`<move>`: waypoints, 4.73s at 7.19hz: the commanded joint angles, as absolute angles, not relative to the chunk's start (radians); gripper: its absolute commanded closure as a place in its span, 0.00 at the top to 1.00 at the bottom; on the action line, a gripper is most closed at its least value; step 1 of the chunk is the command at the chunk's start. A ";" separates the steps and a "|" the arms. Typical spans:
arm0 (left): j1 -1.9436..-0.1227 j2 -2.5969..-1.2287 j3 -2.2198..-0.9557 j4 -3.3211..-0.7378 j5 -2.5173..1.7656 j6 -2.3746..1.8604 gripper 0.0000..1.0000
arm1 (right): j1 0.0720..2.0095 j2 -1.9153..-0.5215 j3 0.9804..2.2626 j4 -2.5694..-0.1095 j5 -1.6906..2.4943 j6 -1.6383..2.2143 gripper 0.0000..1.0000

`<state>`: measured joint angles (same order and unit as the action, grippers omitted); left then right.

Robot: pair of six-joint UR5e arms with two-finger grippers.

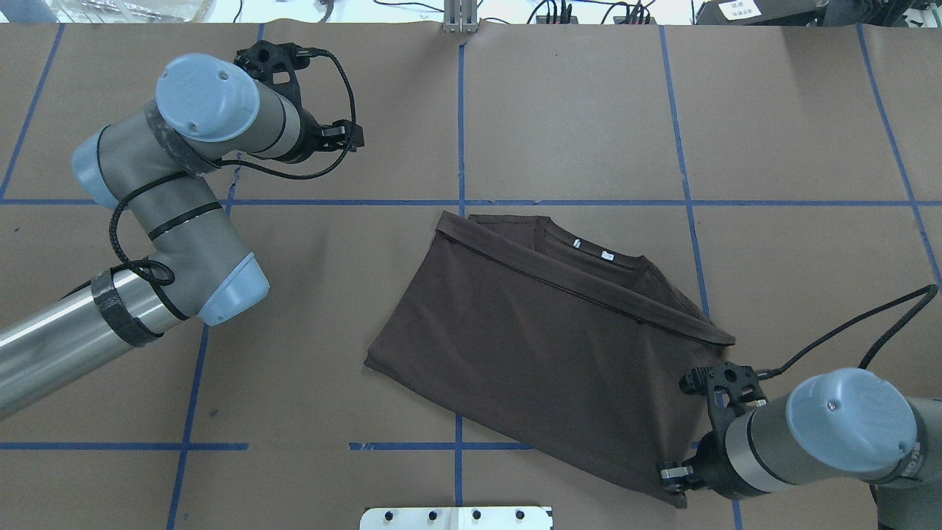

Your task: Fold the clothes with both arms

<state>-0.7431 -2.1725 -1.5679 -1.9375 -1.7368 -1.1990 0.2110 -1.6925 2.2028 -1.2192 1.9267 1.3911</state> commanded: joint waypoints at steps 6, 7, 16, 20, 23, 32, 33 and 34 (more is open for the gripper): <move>-0.410 -2.091 -1.793 -1.769 -1.729 -1.624 0.85 | 0.422 -1.565 2.260 -1.223 1.859 1.424 1.00; -0.407 -2.091 -1.818 -1.720 -1.729 -1.643 0.82 | 0.426 -1.563 2.255 -1.223 1.859 1.424 1.00; -0.299 -2.088 -1.770 -1.695 -1.675 -1.697 0.00 | 0.459 -1.546 2.246 -1.224 1.921 1.424 1.00; -0.345 -2.094 -1.795 -1.658 -1.684 -1.626 0.00 | 0.459 -1.546 2.243 -1.224 1.919 1.424 1.00; -0.496 -2.098 -1.740 -1.670 -1.678 -1.472 0.00 | 0.460 -1.546 2.244 -1.224 1.917 1.424 1.00; -0.700 -2.523 -0.868 -2.290 -1.559 -1.184 0.00 | 0.485 -1.470 2.171 -1.226 1.896 1.424 1.00; -0.699 -2.522 -0.864 -2.293 -1.555 -1.181 0.90 | 0.489 -1.468 2.169 -1.226 1.896 1.424 1.00; -0.703 -2.522 -0.865 -2.315 -1.545 -1.177 1.00 | 0.503 -1.460 2.164 -1.227 1.899 1.424 1.00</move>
